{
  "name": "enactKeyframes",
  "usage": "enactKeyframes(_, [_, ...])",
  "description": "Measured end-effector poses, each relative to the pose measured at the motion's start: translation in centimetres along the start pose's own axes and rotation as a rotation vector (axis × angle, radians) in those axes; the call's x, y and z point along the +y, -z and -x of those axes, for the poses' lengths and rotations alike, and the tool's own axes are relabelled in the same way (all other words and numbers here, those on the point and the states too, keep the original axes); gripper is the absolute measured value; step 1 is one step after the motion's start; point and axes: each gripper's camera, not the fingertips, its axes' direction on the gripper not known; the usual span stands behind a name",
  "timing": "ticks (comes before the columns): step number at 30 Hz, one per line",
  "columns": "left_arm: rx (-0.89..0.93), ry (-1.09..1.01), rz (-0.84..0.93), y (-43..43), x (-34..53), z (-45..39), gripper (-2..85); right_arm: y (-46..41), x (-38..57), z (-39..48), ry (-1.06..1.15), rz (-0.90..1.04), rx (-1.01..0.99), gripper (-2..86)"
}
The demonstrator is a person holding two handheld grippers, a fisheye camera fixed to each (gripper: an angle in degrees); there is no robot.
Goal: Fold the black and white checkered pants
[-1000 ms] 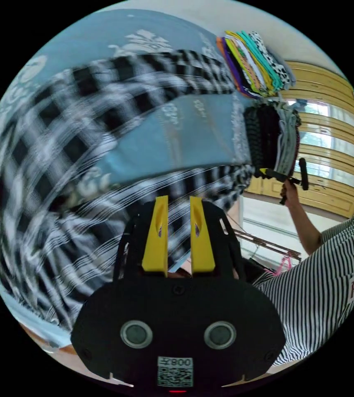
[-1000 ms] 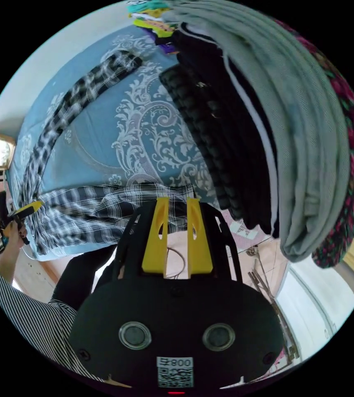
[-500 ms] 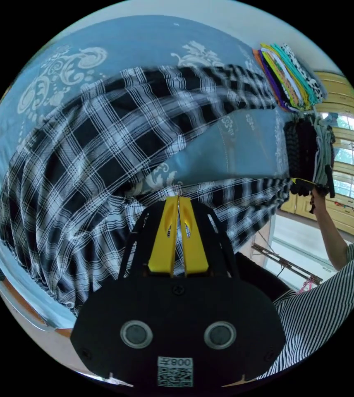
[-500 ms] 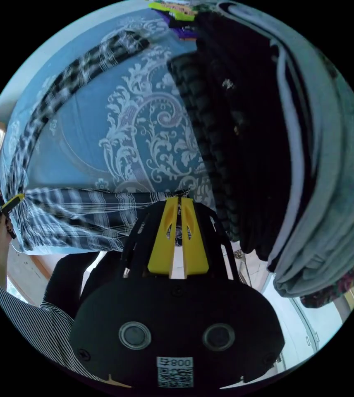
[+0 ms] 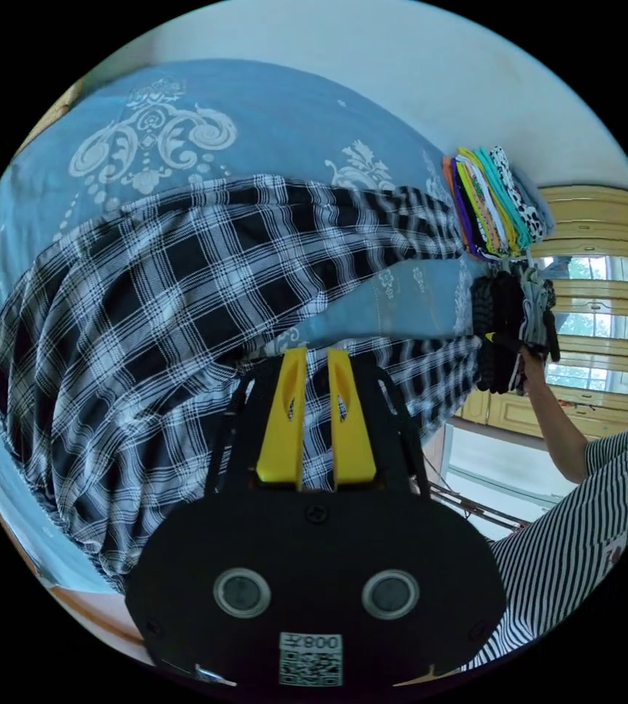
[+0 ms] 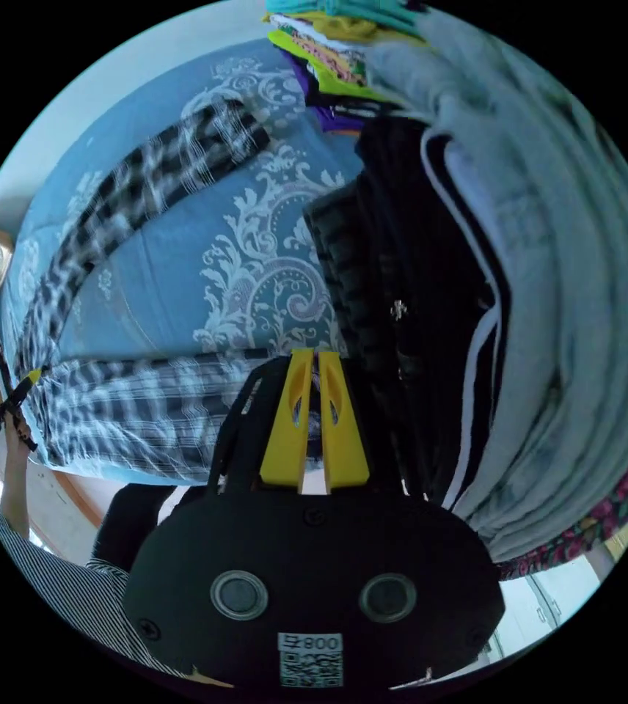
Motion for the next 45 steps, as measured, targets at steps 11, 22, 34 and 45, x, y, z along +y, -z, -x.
enactKeyframes(11, [-0.23, -0.058, 0.077, 7.4, 3.2, 3.2, 6.7, 7.8, -9.9, 2.4, -0.001, -0.236, -0.21, 6.4])
enactKeyframes(22, [-0.213, -0.012, 0.105, 14.9, 7.6, 6.3, 0.8, 12.3, -16.8, 2.8, -0.12, -0.138, -0.205, 3.7])
enactKeyframes(34, [-0.12, -0.08, 0.155, 24.1, 14.3, 8.7, 0.5, 23.0, -16.4, 5.5, 0.078, -0.01, 0.063, 2.4])
enactKeyframes(45, [-0.04, -0.003, 0.106, 30.8, 21.8, 12.4, 5.5, 27.9, -17.1, 9.7, 0.143, 0.125, 0.208, 5.2])
